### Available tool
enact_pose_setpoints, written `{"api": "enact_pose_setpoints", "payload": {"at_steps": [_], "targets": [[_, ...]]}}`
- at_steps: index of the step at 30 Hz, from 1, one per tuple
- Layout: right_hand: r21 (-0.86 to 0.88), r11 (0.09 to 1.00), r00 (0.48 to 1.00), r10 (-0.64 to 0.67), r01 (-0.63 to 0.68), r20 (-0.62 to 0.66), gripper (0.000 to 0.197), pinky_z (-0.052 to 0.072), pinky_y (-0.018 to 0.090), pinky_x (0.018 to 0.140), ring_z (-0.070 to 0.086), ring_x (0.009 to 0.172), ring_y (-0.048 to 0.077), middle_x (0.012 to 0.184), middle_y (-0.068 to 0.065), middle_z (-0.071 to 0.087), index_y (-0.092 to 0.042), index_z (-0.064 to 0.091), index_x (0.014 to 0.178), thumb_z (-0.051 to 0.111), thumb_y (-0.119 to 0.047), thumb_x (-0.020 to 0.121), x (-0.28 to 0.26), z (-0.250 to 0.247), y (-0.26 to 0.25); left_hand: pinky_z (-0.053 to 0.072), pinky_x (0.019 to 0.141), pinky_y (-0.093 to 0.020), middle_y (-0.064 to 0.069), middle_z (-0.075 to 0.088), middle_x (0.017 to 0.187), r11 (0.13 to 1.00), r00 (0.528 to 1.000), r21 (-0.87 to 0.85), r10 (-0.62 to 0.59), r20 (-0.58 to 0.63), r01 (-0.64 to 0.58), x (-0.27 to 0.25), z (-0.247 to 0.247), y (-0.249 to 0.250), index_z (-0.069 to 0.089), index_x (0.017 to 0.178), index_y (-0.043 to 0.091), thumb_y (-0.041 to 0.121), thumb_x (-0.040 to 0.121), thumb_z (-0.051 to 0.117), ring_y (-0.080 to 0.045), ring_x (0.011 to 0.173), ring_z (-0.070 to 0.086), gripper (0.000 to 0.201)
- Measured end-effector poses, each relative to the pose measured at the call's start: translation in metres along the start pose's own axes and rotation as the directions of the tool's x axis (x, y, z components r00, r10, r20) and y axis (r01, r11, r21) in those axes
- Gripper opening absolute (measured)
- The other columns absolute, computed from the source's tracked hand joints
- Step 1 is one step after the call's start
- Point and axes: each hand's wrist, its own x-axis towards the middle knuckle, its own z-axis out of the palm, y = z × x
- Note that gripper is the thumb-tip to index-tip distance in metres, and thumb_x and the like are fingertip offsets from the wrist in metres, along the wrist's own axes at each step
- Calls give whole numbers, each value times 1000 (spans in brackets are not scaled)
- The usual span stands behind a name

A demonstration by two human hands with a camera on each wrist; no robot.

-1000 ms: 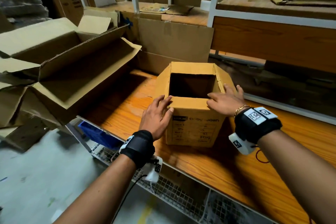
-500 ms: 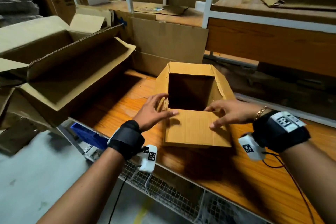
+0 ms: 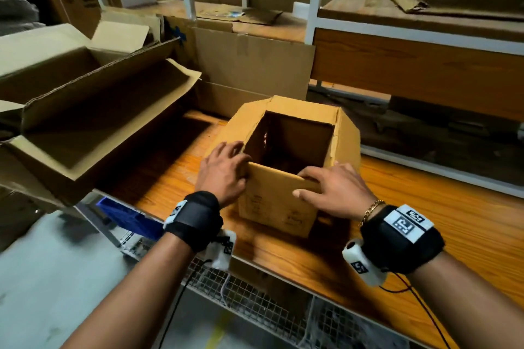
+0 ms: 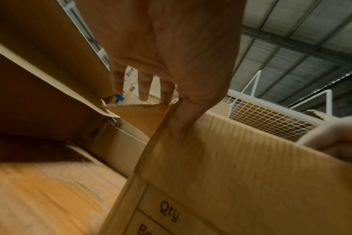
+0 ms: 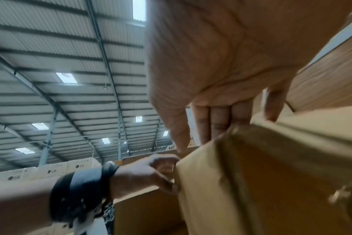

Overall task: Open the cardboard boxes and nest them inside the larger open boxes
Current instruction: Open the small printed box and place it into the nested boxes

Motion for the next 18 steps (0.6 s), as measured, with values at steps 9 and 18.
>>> {"api": "enact_pose_setpoints", "payload": {"at_steps": [9, 18], "targets": [[-25, 998, 991, -57, 61, 121, 35, 26, 40, 111, 35, 138, 13, 142, -17, 48, -43, 60, 120, 55, -20, 95, 52, -27, 61, 11, 117, -54, 2, 18, 161, 1000, 984, -7, -4, 180, 5, 9, -26, 12, 50, 135, 40, 53, 80, 34, -25, 149, 3, 58], [-43, 988, 989, -145, 145, 1, 29, 23, 40, 103, 40, 121, 11, 125, -18, 56, -43, 57, 126, 46, -41, 99, 47, 0, 11, -5, 112, -63, 8, 53, 138, 987, 958, 121, 70, 279, -107, -14, -16, 70, 48, 135, 37, 79, 84, 27, -22, 139, 33, 69]]}}
